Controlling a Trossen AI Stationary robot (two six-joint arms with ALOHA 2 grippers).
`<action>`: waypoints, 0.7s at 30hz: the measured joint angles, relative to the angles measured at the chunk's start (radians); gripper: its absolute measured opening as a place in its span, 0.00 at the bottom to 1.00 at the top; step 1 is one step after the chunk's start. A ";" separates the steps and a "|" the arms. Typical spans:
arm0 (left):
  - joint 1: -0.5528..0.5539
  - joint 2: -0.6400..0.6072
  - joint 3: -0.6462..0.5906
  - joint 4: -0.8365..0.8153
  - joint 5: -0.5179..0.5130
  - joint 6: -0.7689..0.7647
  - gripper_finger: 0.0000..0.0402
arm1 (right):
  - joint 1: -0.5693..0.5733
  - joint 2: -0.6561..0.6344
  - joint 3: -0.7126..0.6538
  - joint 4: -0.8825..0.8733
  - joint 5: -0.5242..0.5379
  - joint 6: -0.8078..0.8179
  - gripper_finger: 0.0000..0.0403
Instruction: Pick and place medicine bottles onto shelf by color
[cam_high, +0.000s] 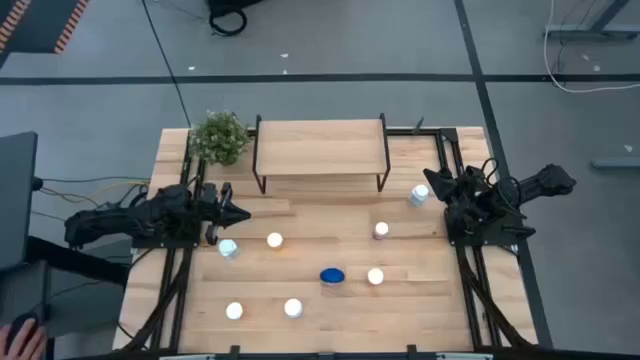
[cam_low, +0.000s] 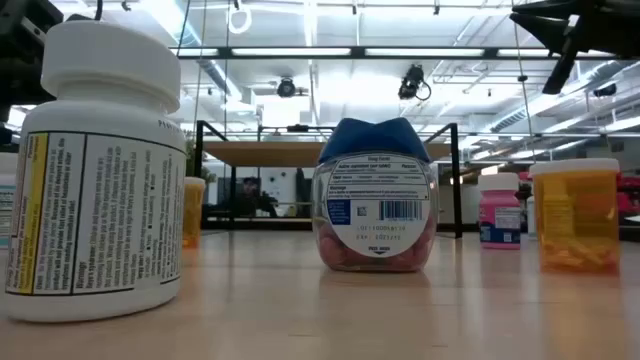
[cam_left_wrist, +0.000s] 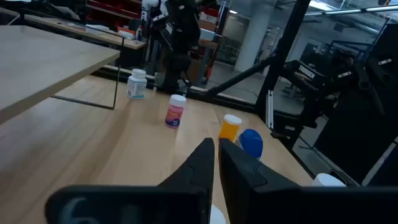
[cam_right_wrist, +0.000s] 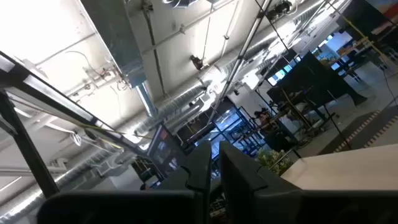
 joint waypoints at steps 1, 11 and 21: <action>0.000 0.000 0.000 0.000 0.000 0.000 0.08 | 0.000 0.000 0.000 0.000 0.000 0.000 0.10; 0.000 0.000 0.000 0.001 0.000 0.000 0.07 | 0.000 0.000 0.000 0.000 0.000 0.000 0.10; 0.000 0.000 0.000 0.002 -0.001 0.000 0.08 | 0.000 0.000 0.000 0.000 0.000 0.000 0.10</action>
